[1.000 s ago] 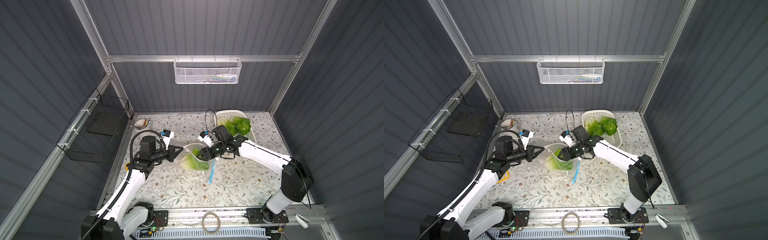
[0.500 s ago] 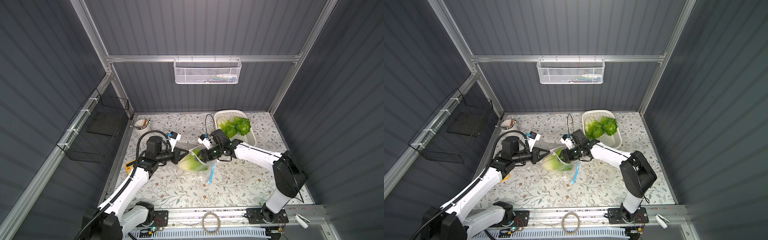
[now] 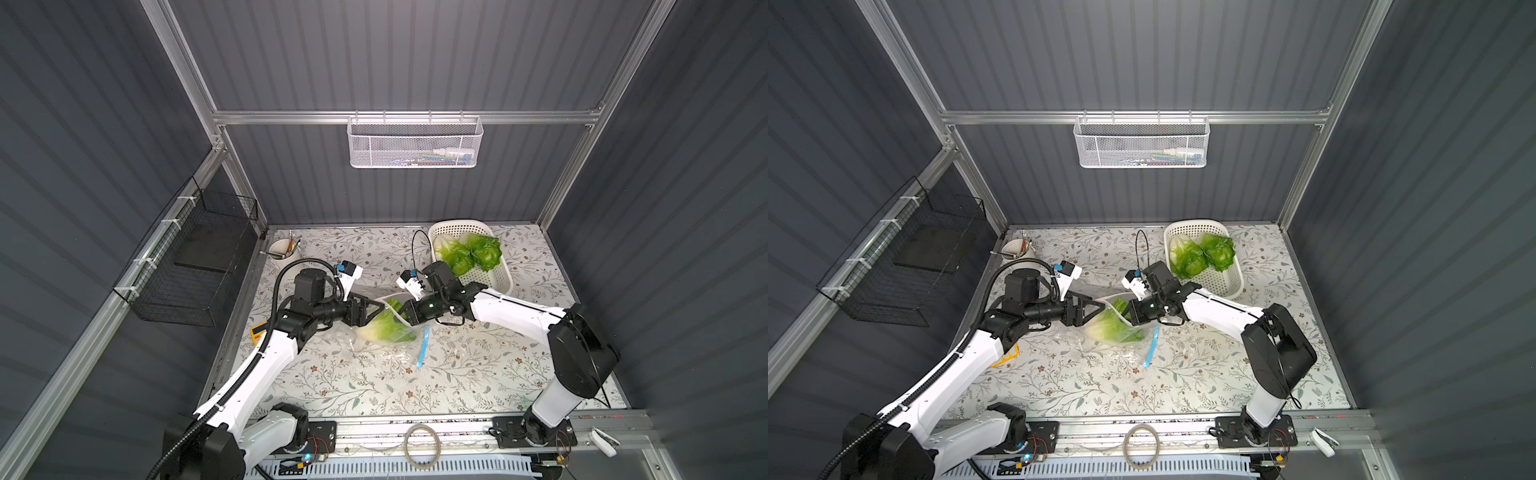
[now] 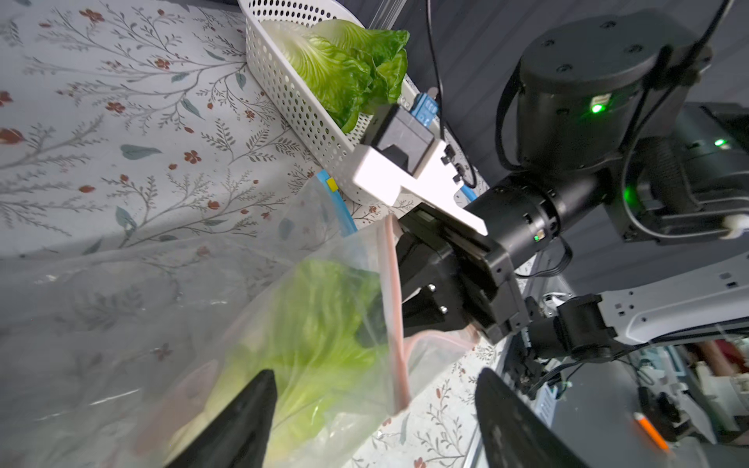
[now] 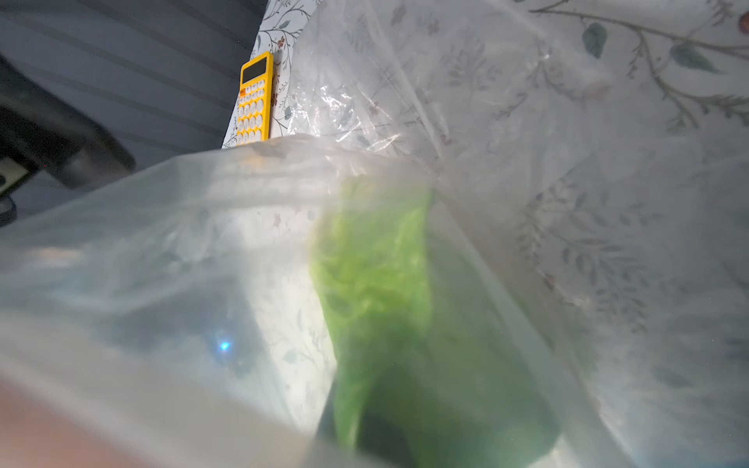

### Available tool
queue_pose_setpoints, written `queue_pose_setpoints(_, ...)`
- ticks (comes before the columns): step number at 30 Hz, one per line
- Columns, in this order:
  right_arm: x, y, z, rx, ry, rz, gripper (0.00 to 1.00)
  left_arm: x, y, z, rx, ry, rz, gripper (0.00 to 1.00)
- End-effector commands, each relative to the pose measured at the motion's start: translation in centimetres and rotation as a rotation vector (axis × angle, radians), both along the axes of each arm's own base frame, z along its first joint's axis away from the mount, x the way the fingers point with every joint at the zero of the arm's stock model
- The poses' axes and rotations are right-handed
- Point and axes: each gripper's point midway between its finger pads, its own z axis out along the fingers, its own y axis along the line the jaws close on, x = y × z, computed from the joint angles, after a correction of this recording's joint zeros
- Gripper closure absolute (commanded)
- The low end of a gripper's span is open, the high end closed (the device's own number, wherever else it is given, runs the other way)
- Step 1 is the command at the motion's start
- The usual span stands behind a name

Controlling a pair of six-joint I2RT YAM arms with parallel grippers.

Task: Open the zip-top bag and take out the chinese cabbages
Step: Pick up the Chinese cabbage from the zipper food storage bag.

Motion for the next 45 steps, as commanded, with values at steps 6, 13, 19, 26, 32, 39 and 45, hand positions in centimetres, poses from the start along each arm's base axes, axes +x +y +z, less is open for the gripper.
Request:
queue_pose_setpoints(6, -0.7, -0.7, 2.4, 0.018, -0.156, 0.059, 1.0, -0.3, 0.7, 3.1, 0.043, -0.069, 0.011, 0.02)
queue_pose_setpoints(13, -0.4, -2.0, 3.2, -0.05, -0.289, 0.071, 1.0, -1.1, 0.8, 6.7, 0.041, -0.139, -0.017, 0.0)
queue_pose_setpoints(19, 0.2, -2.9, 4.5, -0.077, -0.39, 0.055, 1.0, -1.8, 1.2, 9.3, 0.047, -0.204, -0.024, 0.0)
queue_pose_setpoints(26, 0.7, -2.8, 8.4, -0.109, -0.67, 0.043, 1.0, 2.0, 3.2, 10.1, 0.137, -0.123, 0.199, 0.09)
queue_pose_setpoints(32, -0.2, -2.1, 9.9, -0.11, -0.884, 0.084, 1.0, 5.7, 5.5, 7.6, 0.301, -0.018, 0.361, 0.04)
queue_pose_setpoints(39, -2.0, -1.0, 7.7, -0.131, -0.987, 0.17, 1.0, 9.7, 6.1, 1.6, 0.208, 0.223, 0.398, 0.01)
queue_pose_setpoints(45, -2.4, -1.9, 3.8, -0.197, -0.923, 0.155, 1.0, 9.1, 2.5, -4.9, 0.139, 0.441, 0.174, 0.02)
